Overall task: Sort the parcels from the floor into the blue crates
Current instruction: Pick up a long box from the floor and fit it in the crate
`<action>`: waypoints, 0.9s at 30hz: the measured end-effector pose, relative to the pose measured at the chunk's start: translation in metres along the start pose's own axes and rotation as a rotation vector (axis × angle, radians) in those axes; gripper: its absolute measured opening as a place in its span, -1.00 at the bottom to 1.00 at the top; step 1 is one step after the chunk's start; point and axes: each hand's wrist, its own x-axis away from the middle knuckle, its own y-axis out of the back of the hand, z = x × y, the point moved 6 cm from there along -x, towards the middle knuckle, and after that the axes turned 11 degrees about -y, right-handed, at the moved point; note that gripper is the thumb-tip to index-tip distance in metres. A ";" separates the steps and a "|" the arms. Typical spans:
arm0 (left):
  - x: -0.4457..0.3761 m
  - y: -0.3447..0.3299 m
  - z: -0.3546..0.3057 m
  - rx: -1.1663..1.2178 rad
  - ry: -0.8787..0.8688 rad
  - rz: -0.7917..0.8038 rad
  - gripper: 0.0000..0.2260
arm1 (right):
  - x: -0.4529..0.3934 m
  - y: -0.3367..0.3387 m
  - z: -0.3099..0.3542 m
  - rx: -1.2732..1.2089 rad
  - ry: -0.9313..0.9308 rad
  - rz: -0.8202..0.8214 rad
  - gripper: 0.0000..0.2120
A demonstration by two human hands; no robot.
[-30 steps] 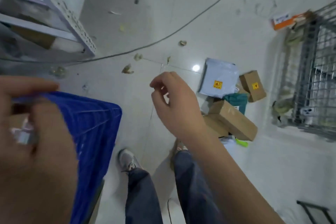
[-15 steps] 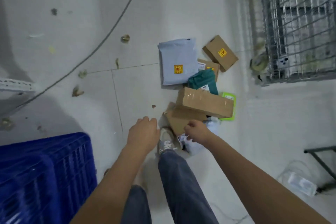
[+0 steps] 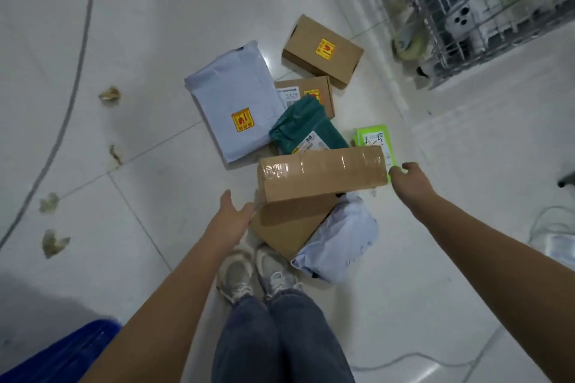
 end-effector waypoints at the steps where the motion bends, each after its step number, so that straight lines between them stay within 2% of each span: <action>1: -0.012 -0.007 -0.009 0.028 -0.008 0.000 -0.35 | -0.012 -0.004 -0.002 -0.011 -0.013 0.003 -0.53; 5: -0.050 -0.030 -0.031 0.064 -0.041 -0.024 -0.39 | -0.045 -0.021 -0.006 -0.125 -0.023 0.096 -0.60; 10: -0.068 -0.048 -0.036 0.193 0.008 0.003 -0.57 | -0.057 -0.042 -0.006 -0.270 -0.124 0.274 -0.58; 15: -0.062 -0.054 -0.029 0.211 0.062 -0.018 -0.57 | -0.053 -0.041 -0.009 -0.380 -0.178 0.273 -0.51; 19: -0.047 -0.038 -0.022 0.328 0.108 -0.069 -0.63 | -0.040 -0.033 -0.017 -0.525 -0.217 0.263 -0.45; 21: -0.037 -0.027 -0.022 0.401 0.121 -0.102 -0.60 | -0.031 -0.029 -0.020 -0.583 -0.235 0.272 -0.47; 25: -0.013 -0.002 -0.029 0.544 0.092 -0.198 -0.56 | -0.005 -0.021 -0.014 -0.714 -0.250 0.388 -0.71; 27: 0.000 0.009 -0.032 0.611 0.073 -0.240 -0.62 | 0.010 -0.018 -0.008 -0.705 -0.241 0.460 -0.70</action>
